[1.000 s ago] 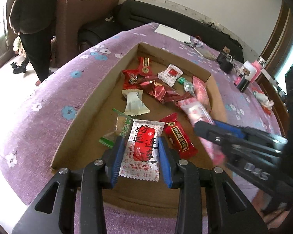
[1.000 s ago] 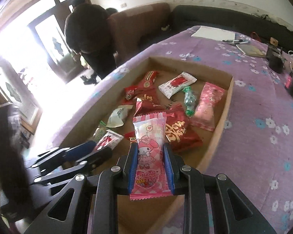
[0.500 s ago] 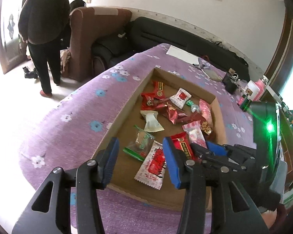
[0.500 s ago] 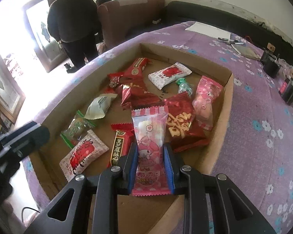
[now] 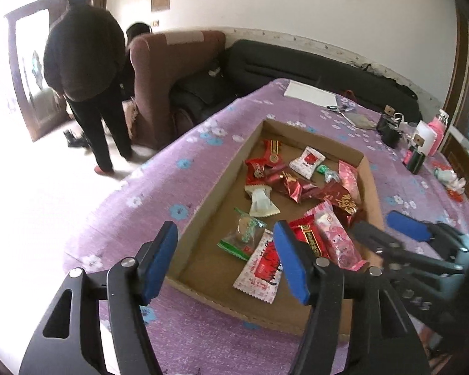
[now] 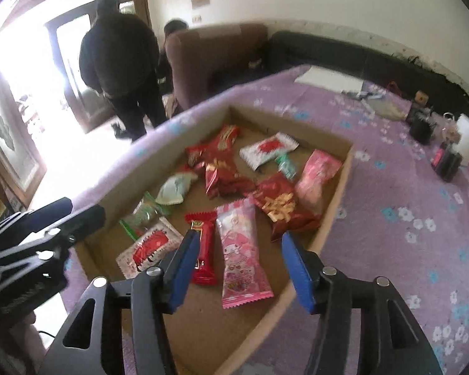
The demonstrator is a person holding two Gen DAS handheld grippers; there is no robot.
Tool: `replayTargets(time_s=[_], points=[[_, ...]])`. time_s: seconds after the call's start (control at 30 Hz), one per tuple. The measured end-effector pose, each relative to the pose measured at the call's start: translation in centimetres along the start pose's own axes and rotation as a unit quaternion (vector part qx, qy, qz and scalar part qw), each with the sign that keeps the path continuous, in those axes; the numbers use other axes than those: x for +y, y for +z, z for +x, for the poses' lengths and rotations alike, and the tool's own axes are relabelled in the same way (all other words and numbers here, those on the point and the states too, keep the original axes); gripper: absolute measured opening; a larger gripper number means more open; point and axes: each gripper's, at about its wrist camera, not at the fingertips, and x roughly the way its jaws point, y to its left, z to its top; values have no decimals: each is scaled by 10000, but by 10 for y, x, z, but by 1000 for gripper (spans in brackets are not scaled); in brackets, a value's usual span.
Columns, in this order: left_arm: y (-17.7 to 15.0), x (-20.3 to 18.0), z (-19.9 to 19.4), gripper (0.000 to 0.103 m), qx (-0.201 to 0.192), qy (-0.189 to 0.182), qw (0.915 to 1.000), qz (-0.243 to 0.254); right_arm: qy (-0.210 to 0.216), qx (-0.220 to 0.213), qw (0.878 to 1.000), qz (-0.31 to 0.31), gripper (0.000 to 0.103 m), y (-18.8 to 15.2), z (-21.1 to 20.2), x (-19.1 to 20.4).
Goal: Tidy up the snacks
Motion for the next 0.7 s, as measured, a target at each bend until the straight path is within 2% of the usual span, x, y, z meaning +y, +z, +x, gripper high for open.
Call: replayTargets(time_s=[0.1, 0.43, 0.7], points=[[0, -5, -4, 78, -107, 211, 9997, 115, -14, -195, 9996, 194, 60, -4, -13, -9], [-7, -31, -4, 78, 21, 249, 9986, 469, -335, -350, 9966, 670, 64, -25, -31, -38], [-15, -53, -7, 78, 115, 208, 9971, 721, -611, -414, 9952, 645, 70, -40, -40, -42]])
